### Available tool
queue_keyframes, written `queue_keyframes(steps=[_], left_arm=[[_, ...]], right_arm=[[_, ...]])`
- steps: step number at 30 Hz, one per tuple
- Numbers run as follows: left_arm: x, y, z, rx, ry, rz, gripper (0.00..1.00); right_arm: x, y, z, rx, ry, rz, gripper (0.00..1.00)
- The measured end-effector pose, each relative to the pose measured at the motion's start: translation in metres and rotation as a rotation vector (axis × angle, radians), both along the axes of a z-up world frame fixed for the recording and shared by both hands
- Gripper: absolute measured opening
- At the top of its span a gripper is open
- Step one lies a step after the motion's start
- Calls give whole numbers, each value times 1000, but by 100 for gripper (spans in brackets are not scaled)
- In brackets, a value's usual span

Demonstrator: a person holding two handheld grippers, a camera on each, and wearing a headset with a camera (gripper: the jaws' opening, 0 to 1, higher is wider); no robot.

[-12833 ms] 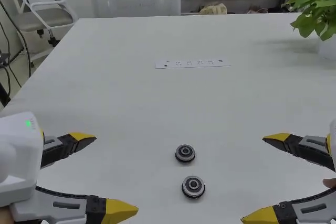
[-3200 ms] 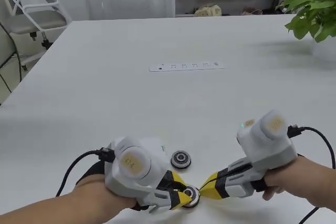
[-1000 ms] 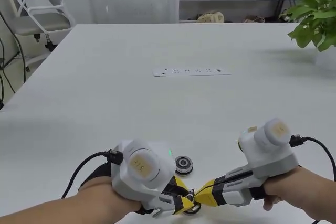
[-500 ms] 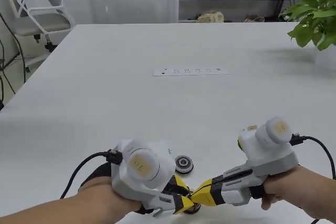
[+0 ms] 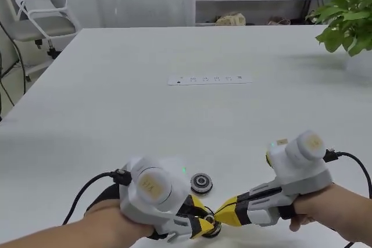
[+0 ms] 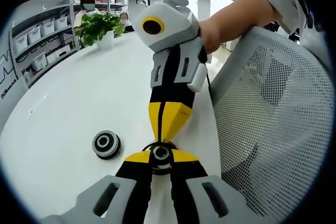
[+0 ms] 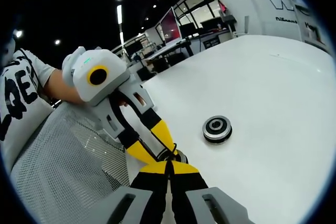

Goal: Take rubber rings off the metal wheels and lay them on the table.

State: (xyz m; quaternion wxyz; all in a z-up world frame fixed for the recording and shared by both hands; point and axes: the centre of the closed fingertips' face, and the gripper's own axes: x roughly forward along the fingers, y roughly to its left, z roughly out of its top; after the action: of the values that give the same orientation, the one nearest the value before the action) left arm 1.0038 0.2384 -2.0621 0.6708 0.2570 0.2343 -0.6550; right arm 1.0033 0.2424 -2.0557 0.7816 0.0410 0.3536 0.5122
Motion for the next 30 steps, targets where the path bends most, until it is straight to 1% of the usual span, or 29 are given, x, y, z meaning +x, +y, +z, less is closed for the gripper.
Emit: queue_keyframes(steps=[1,3,4,6,11,13,15,22,25,27,28,30], left_arm=[[0,0,0,-3,5,4,7],[0,0,0,-4,5,2,7],[0,-1,0,-5,1,-2,7],[0,-1,0,-6,-18,-10,8],[1,-2,1,-1,1,-1,8],[1,-2,1,-5,16,10,13],[0,-2,2,-7,25,8,12],[-5,-2,10,-14,39,-13,16],[-7,-1,16,-20,34,-24,17],[-7,0,20,-26,23,-28,18],[-6,2,22,-27,10,-29,19],[-6,4,24,-25,6,-33,21]], right_arm=[[0,0,0,-3,-1,2,0],[-1,-1,0,-2,-1,3,0],[-1,-1,0,-2,-3,4,0],[0,-1,0,-4,-6,4,0],[0,-2,1,-3,-10,0,0],[1,-3,2,0,-9,-3,0],[1,-3,2,0,-8,-3,0],[0,-4,3,5,-9,-4,0],[0,-4,4,11,-10,-5,0],[0,-4,5,16,-9,-6,0],[0,-4,5,18,-10,-5,0],[1,-4,5,19,-10,-6,0]])
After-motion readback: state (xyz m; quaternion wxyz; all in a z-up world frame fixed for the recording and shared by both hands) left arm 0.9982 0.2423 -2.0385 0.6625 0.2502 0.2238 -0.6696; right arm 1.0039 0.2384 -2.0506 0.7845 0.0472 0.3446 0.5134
